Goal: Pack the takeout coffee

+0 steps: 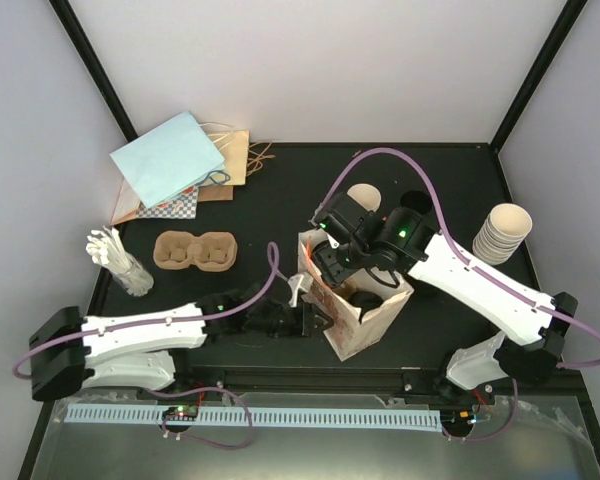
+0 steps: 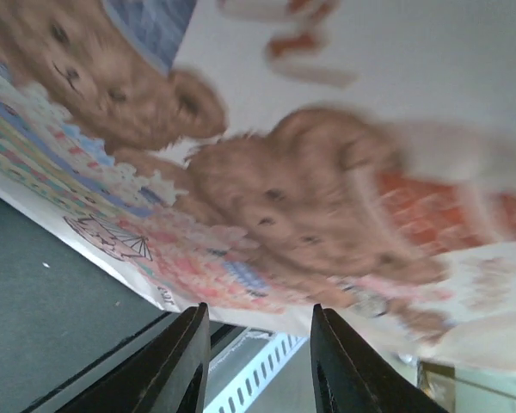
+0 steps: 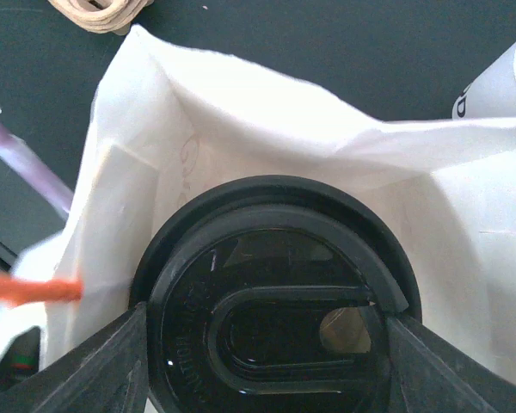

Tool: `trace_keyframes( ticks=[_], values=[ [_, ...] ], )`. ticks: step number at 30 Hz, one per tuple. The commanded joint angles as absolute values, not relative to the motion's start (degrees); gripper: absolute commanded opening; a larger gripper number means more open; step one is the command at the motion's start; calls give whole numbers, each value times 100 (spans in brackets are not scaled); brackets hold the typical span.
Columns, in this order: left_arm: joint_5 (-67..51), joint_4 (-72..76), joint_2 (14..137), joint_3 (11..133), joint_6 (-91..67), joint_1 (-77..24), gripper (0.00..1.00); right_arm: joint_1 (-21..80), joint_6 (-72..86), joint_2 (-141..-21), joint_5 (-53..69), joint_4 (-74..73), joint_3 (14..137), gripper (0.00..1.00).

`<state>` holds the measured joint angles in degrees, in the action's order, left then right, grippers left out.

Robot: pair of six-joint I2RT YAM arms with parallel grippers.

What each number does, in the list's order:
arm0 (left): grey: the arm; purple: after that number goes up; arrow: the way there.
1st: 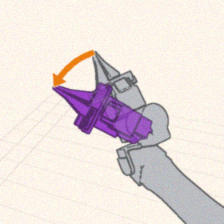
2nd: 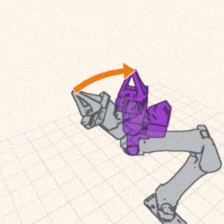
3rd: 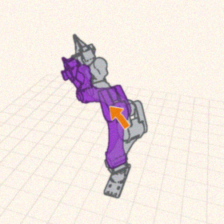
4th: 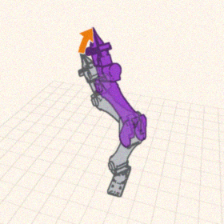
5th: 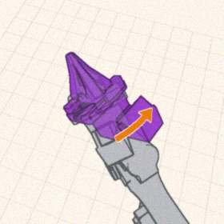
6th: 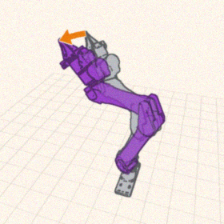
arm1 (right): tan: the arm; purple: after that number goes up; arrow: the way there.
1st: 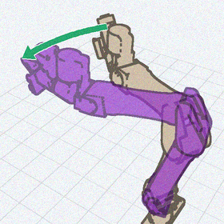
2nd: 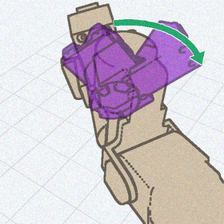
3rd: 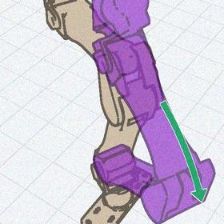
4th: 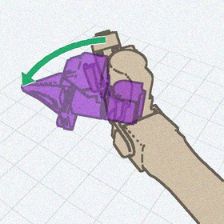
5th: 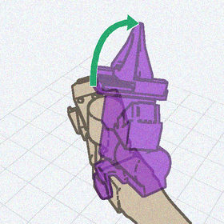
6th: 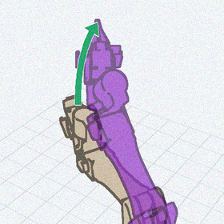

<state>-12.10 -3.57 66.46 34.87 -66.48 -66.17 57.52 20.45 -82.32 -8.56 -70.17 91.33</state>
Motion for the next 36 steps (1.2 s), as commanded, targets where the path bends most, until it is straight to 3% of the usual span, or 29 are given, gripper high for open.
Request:
trace_keyframes(
  ticks=[1, 9, 11, 13, 14, 36],
  values=[
    [-526, -1569, 6008, 3690, -6438, -6574, 35, 5783, 2024, -8068, -1059, -6984, 9056, 51],
    [-852, -818, 5655, 2346, -7231, -6583, 31, 5783, 2055, -8101, -1126, -6858, 8973, 51],
    [-844, -573, 5763, 2310, -7240, -6581, 22, 5783, 2056, -8117, -1100, -6840, 8959, 51],
    [-874, -267, 5963, 2316, -7240, -6583, 3, 5783, 2057, -8112, -1090, -6823, 8924, 50],
    [-898, -100, 6073, 2331, -7235, -6581, 2, 5785, 2057, -8106, -1078, -6813, 8903, 50],
    [-839, 3681, 8876, 2441, -8296, -6952, 2, 5783, 2188, -8006, -499, -6401, 8359, 49]
  ],
)
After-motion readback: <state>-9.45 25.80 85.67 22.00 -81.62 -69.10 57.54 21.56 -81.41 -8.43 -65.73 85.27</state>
